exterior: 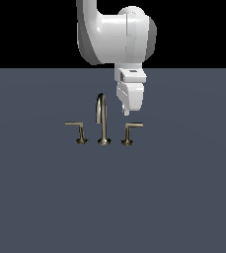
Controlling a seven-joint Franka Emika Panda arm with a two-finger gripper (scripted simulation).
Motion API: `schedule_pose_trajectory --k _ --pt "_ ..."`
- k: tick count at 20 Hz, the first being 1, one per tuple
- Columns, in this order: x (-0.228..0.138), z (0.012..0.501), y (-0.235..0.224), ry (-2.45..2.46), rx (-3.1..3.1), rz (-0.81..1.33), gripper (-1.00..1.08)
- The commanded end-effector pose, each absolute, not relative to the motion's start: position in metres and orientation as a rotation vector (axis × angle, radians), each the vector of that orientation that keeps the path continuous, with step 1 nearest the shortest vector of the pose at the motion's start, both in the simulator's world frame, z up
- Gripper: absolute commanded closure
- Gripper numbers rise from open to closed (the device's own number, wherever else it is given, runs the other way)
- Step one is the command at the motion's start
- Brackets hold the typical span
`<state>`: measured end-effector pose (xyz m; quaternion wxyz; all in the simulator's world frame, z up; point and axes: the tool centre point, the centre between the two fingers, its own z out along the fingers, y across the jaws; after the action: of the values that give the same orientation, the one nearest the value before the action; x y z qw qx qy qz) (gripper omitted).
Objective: Turn on the faucet by rotating a designated handle.
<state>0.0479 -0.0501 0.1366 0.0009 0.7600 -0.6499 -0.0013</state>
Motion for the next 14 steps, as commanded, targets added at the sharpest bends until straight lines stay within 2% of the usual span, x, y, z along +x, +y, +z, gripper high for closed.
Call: schedule_pose_trajectory --k 1,14 --pt "0.057 0.123 -0.063 -2.113 2.322 0.0 1.08" --pt "0.075 0.091 -0.097 -2.288 2.152 0.001 1.08"
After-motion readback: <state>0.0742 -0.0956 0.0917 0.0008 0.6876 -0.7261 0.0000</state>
